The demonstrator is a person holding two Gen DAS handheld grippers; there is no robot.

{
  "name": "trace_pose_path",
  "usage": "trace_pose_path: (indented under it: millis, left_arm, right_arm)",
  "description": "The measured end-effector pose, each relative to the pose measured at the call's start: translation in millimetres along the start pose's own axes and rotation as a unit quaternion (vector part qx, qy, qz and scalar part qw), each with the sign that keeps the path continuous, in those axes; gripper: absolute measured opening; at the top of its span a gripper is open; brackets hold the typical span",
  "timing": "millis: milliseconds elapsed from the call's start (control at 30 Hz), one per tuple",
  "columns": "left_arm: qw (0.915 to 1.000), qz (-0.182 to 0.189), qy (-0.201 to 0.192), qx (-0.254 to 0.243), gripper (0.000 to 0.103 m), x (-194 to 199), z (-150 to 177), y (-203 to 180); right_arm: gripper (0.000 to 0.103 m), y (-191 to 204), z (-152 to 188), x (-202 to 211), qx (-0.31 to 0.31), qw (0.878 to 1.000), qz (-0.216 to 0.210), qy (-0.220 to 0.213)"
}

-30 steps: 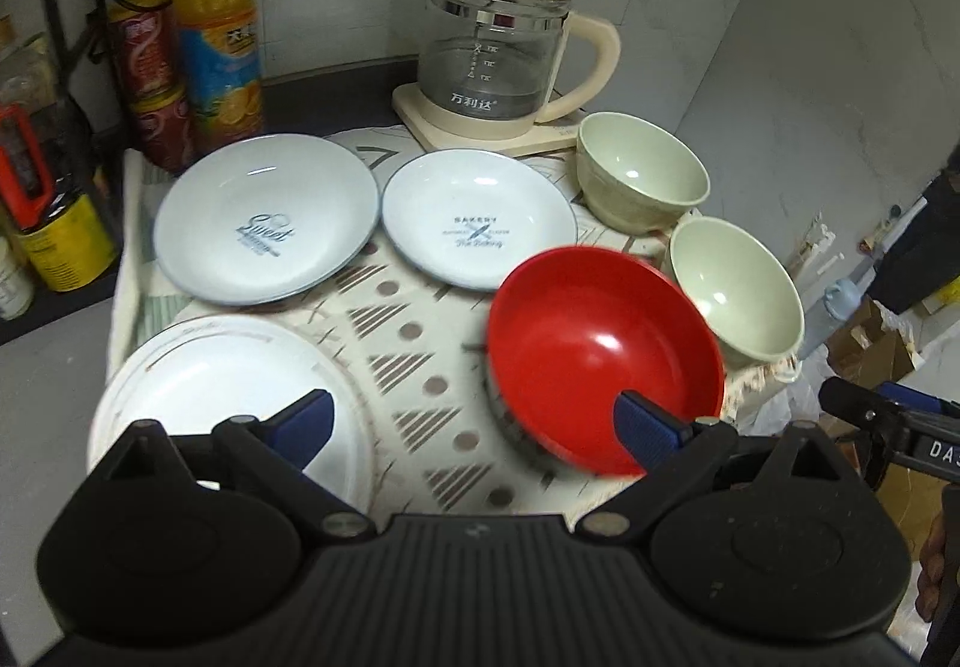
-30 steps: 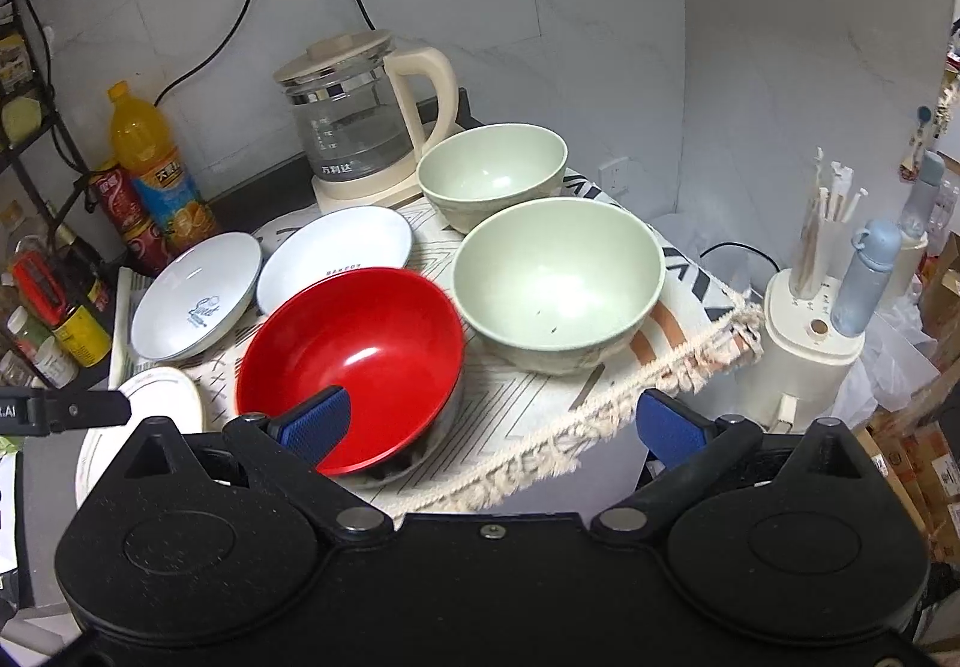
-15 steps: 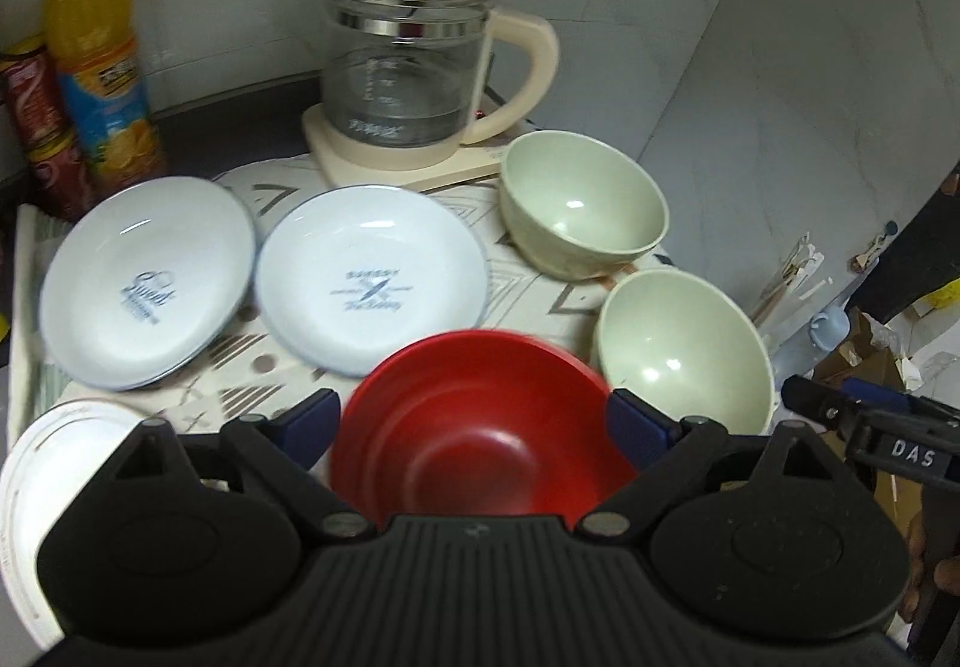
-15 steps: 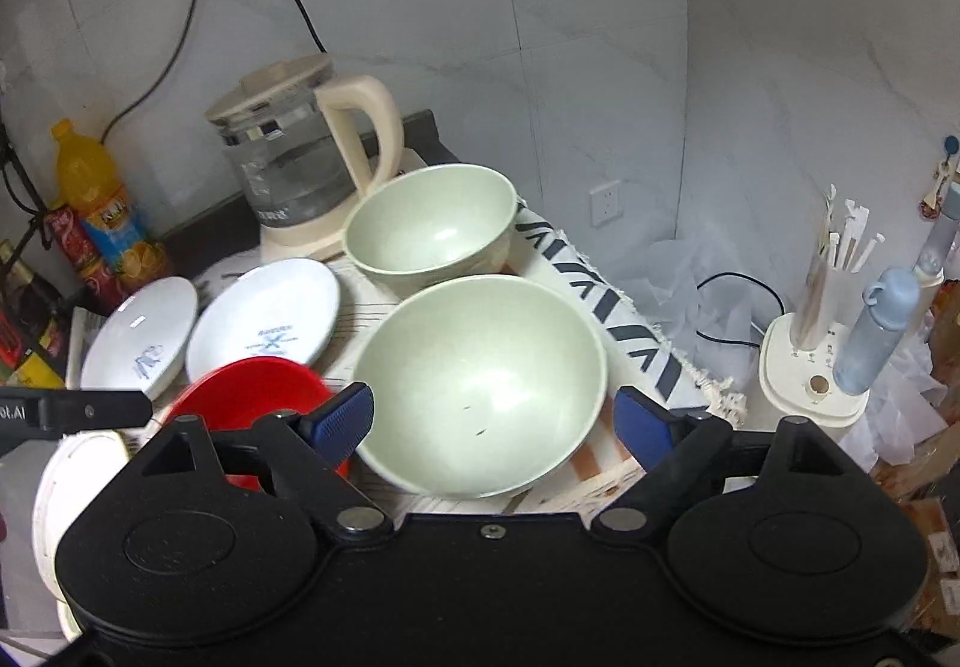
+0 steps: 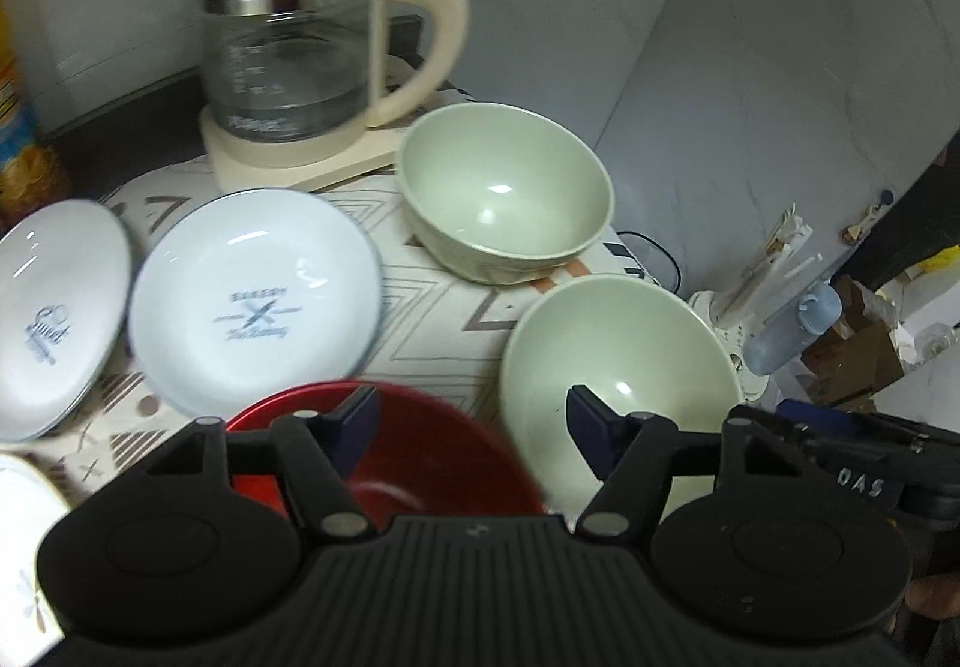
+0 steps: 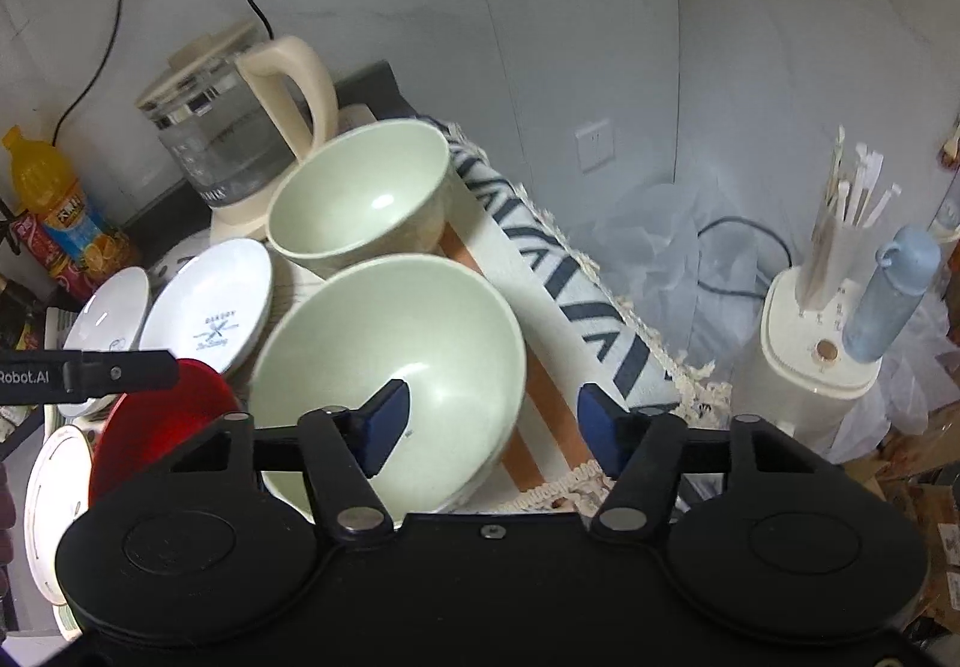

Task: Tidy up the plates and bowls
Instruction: 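Grasp the large pale green bowl rim with the right gripper and lift it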

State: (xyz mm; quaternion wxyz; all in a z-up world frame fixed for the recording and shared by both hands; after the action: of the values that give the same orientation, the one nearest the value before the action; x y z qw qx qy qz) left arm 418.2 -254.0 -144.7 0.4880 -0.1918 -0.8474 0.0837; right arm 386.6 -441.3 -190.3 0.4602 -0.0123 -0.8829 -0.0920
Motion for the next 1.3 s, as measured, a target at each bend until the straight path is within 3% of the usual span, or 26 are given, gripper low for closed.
trace_pose_path:
  millis: [200, 300, 367, 433, 567, 1000, 1300]
  left_arm:
    - [0.9998, -0.003, 0.019, 0.009, 0.059, -30, -3, -6]
    - [0.9997, -0.006, 0.023, 0.009, 0.047, -40, -3, -8]
    - [0.9994, -0.013, 0.030, 0.004, 0.034, -47, -2, -9]
    - [0.9990, -0.021, 0.040, 0.008, 0.027, -55, -1, -7]
    - [0.9982, -0.028, 0.051, 0.015, 0.016, -66, 0, -5]
    - [0.9975, -0.034, 0.061, 0.014, 0.014, -78, -2, -5]
    - [0.9991, -0.031, 0.021, 0.022, 0.014, -46, -21, -8]
  right_arm:
    - [0.043, -7, 7, -20, -0.017, 0.999, -0.029, 0.036]
    - [0.035, -7, 10, -28, -0.026, 0.997, -0.045, 0.054]
    - [0.032, -6, 11, -33, -0.027, 0.996, -0.055, 0.062]
    - [0.022, -5, 13, -39, -0.032, 0.995, -0.061, 0.072]
    - [0.018, -3, 14, -46, -0.047, 0.993, -0.073, 0.086]
    - [0.015, -8, 4, -50, -0.047, 0.994, -0.065, 0.072]
    - [0.014, -1, -16, -32, -0.048, 0.995, -0.075, 0.038]
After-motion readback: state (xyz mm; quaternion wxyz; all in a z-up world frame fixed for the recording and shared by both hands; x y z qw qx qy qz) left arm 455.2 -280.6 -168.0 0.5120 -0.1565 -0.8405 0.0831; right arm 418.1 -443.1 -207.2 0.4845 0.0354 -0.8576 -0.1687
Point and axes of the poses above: each gripper's, at about its wrist camera, not at the fingertips, and x roughly against the way its jaws point, y to its left, z to its underside, the point moved 10 cm from there along -x, roughly the way its jaws point, and after that the axes turned 11 degrees about z, right-handed, at the moved point
